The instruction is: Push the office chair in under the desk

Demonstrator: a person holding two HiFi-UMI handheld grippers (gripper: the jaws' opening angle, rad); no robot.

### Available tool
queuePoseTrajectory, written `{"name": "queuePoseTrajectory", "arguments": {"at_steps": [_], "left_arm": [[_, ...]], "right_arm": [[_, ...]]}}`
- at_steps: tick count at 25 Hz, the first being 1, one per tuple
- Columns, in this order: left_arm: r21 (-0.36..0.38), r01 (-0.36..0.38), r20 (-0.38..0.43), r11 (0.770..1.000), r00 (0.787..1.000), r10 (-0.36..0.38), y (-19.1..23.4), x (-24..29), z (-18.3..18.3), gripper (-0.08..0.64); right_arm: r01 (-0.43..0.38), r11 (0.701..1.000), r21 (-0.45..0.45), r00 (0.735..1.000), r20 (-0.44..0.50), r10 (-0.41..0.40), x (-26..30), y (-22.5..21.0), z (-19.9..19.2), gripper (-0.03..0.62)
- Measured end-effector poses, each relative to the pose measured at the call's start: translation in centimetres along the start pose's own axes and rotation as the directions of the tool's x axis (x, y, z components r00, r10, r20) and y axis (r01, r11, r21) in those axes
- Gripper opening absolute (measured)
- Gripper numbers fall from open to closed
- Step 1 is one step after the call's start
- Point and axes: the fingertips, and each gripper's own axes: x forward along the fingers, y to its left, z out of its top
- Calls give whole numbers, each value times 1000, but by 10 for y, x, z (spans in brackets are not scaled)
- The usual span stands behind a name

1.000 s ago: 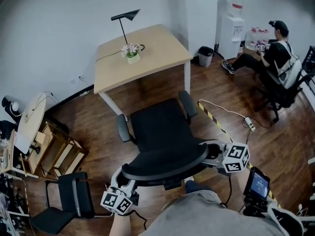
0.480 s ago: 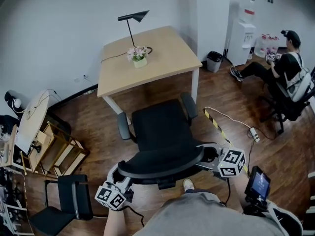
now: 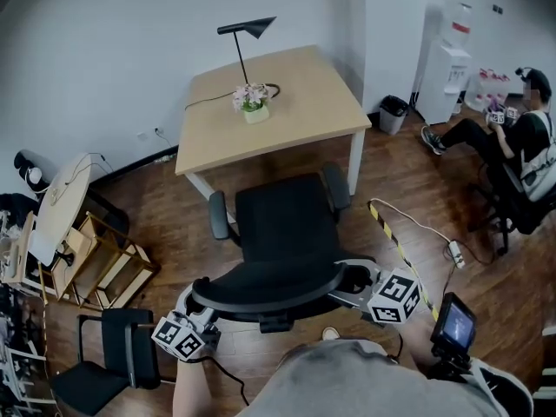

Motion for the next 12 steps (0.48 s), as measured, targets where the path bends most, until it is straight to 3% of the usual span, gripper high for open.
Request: {"name": "queuePoseTrajectory", "arguments": {"at_steps": [12], "left_arm": [[1,10,-2,1000,1000,-10,59,56,26,252]], "right_arm": [[12,1000,4,1000,17,-12,43,-62,37,245]]}}
